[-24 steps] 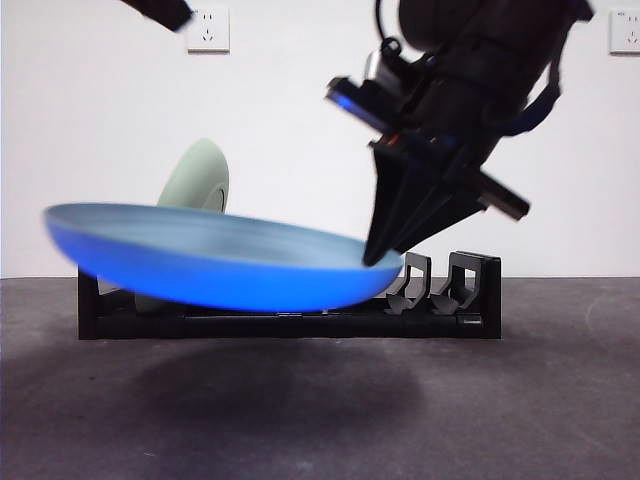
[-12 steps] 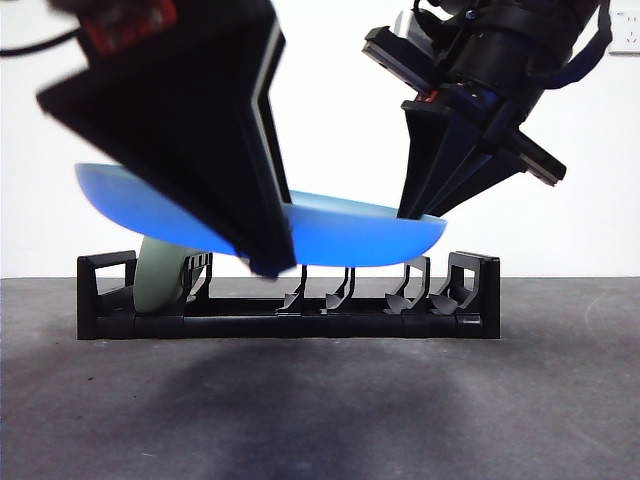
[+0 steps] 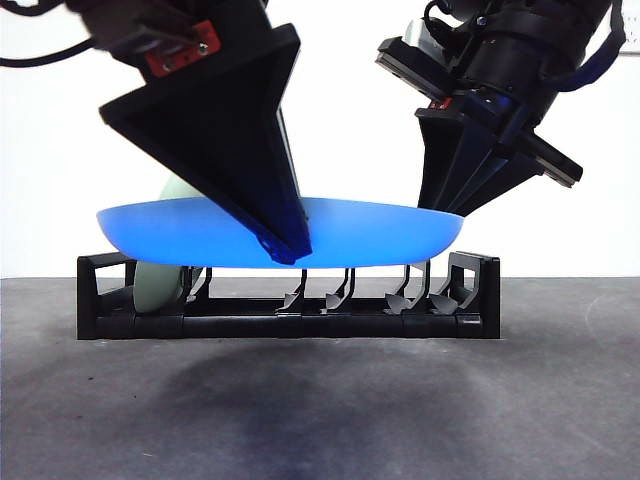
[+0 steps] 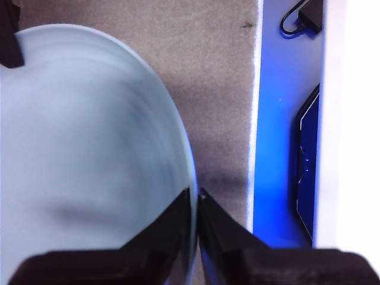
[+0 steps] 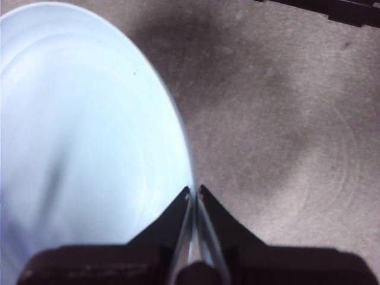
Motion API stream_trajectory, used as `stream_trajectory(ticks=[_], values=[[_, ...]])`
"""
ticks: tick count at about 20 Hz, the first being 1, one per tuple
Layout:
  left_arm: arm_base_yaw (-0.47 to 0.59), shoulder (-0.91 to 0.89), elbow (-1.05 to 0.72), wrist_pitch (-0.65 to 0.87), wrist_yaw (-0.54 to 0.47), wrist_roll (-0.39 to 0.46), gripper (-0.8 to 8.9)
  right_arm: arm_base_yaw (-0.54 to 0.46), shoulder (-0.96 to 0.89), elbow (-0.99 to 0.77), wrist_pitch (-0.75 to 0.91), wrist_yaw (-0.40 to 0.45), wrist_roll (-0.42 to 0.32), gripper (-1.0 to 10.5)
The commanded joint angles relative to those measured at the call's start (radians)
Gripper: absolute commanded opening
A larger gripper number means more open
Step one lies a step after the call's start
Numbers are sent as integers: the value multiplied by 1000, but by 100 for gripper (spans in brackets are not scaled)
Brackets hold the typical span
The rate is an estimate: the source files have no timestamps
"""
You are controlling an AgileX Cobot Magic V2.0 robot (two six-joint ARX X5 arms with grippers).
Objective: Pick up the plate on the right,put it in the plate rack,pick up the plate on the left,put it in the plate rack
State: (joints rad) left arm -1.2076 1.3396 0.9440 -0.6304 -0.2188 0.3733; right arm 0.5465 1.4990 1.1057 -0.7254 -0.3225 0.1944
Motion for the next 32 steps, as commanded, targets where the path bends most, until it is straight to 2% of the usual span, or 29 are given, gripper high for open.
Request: stream_trajectory(ticks=[1, 3, 5, 8, 13, 15, 18, 20, 27, 32], values=[[-2, 6, -1, 3, 11, -10, -9, 3, -5, 3, 8, -20, -5, 10], [-3, 6, -1, 14, 14, -15, -9, -4, -24, 3, 3, -19, -6, 26], [-3, 6, -1, 43, 16, -34, -9, -21, -71, 3, 7, -11, -6, 187], [-3, 6, -1, 127, 17, -66, -9, -77, -176, 3, 39, 1, -5, 190], [28, 6, -1, 410, 52, -189, -9, -158, -367, 3, 108, 238, -5, 187], [81, 6, -1, 542, 121, -257, -9, -181, -424, 3, 116, 303, -5, 187], [194, 6, -1, 720, 249, -407, -9, -207, -477, 3, 113, 356, -12, 187], [272, 6, -1, 826, 321, -504, -9, -220, -490, 3, 109, 356, -13, 187], [484, 83, -1, 1126, 450, -784, -9, -226, -491, 3, 88, 355, -13, 186], [576, 210, 3, 1289, 456, -897, -9, -227, -491, 3, 88, 355, -13, 186]])
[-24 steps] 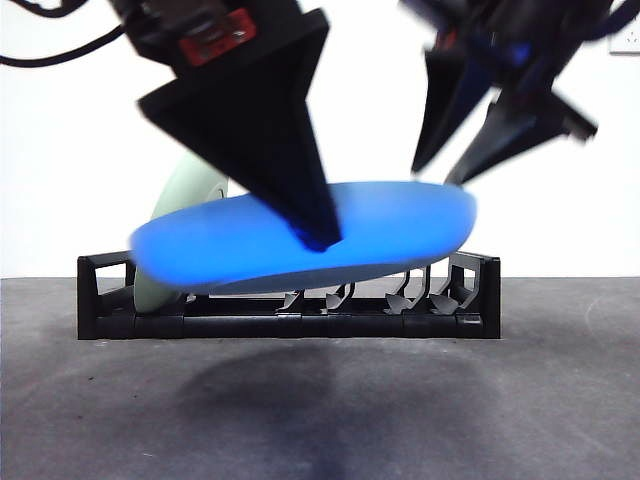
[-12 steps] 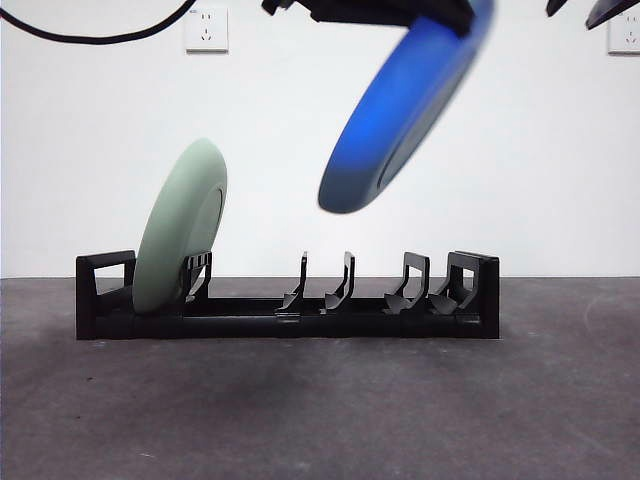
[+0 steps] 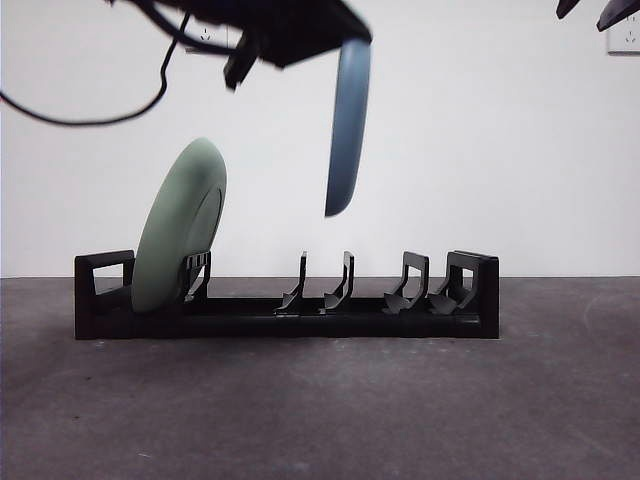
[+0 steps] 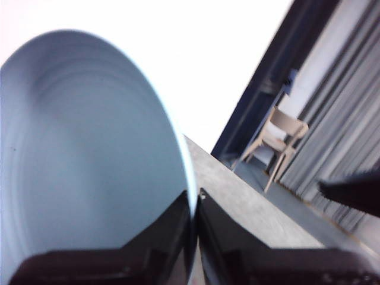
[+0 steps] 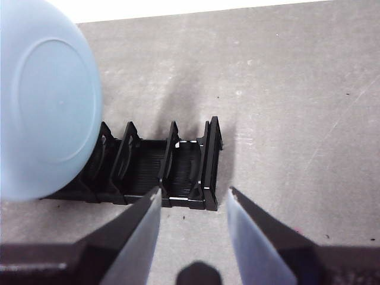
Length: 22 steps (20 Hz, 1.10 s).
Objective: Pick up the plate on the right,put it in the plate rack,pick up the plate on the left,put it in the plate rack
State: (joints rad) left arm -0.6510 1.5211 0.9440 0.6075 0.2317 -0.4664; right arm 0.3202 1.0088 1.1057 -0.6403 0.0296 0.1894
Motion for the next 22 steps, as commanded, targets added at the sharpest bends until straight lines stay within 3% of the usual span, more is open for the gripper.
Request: stream_trajectory(ticks=[1, 9, 18, 21, 22], values=[[35, 58, 15, 59, 10, -81, -9, 0, -1, 3, 3, 3, -8, 186], [76, 192, 59, 9, 32, -84, -9, 0, -1, 3, 3, 3, -9, 186], [74, 204, 59, -118, 34, -35, 7, 0, 1, 3, 4, 3, -8, 186], [67, 204, 59, -146, 86, -26, 237, 0, 3, 3, 2, 1, -10, 186], [68, 204, 59, -148, 139, -16, 257, 0, 3, 3, 1, -4, -18, 186]])
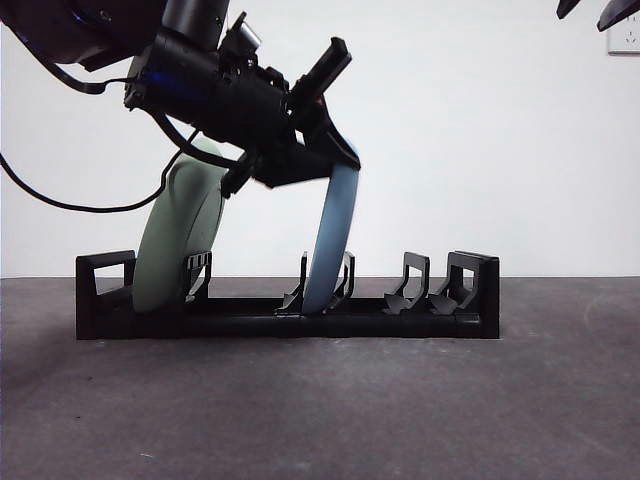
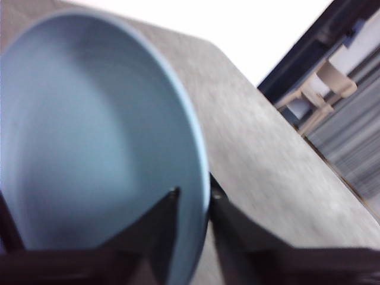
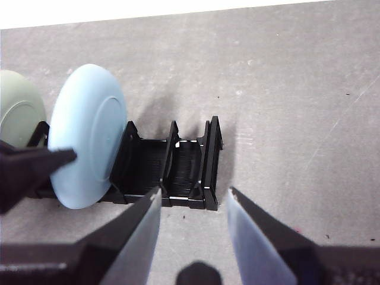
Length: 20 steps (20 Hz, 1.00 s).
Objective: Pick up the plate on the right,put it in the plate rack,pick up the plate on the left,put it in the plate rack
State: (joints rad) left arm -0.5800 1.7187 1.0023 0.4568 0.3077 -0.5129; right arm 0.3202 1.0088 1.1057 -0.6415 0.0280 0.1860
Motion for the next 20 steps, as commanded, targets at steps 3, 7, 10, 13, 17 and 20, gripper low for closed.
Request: stream_trajectory(ticks=[3, 7, 10, 13, 17, 20], values=[[-5, -10, 1, -20, 180, 46, 257, 2, 5, 3, -16, -3, -40, 186], [-39, -126, 1, -157, 216, 177, 257, 2, 5, 3, -101, -7, -85, 186], [-87, -302, 1, -418, 47, 423, 256, 2, 5, 3, -130, -110, -103, 186], [-138, -498, 1, -668, -256, 581, 256, 3, 5, 3, -131, -161, -126, 186], [-139, -740, 1, -862, -446, 593, 247, 3, -2, 2, -140, -160, -171, 47], [-106, -859, 0, -983, -533, 597, -29, 3, -21, -1, -151, -159, -188, -12]])
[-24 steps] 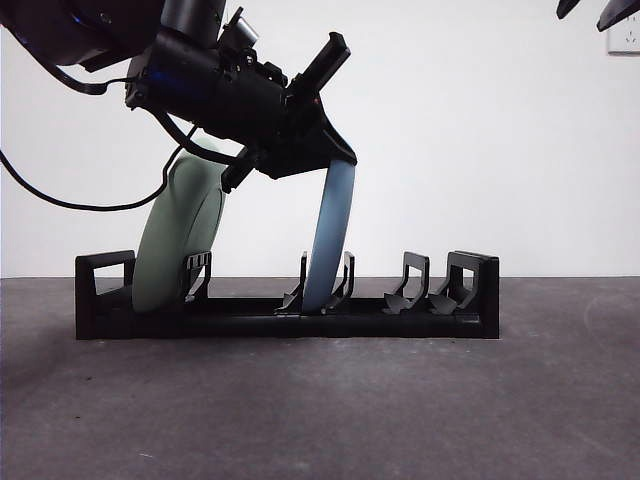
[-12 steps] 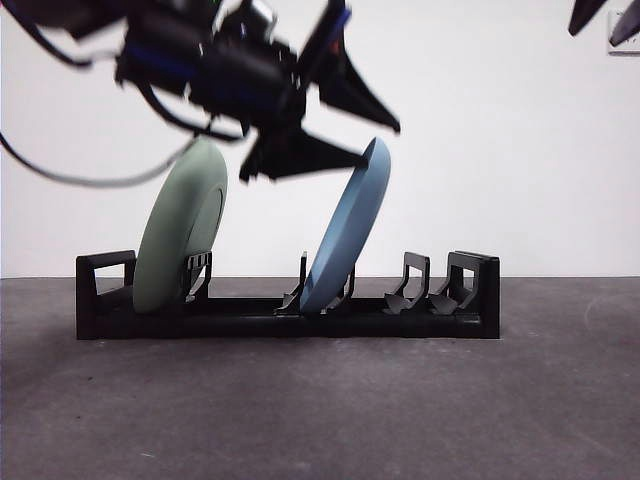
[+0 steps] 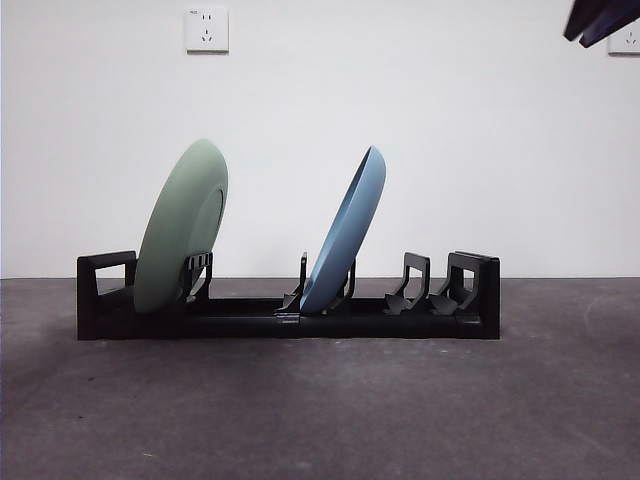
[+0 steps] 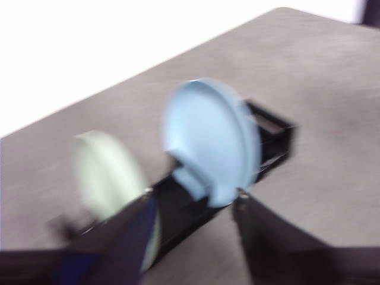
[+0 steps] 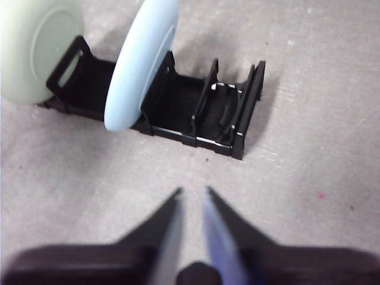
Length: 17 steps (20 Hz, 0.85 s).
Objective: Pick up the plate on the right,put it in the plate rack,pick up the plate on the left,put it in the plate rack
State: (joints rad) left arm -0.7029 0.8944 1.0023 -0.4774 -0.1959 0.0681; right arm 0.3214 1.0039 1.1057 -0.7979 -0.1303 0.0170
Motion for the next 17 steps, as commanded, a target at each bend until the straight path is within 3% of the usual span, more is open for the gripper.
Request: stream_trajectory(ticks=[1, 5, 11, 17], values=[[31, -66, 0, -95, -46, 18, -8, 2, -35, -11, 16, 2, -19, -12], [57, -152, -10, -177, -98, 19, -8, 2, -163, -139, 185, 8, -1, -12], [56, -387, -199, -124, -118, -20, -8, 3, -472, -491, 509, 52, 52, -12], [55, -479, -262, -118, -66, -41, -4, 2, -533, -562, 483, 140, 194, 3]])
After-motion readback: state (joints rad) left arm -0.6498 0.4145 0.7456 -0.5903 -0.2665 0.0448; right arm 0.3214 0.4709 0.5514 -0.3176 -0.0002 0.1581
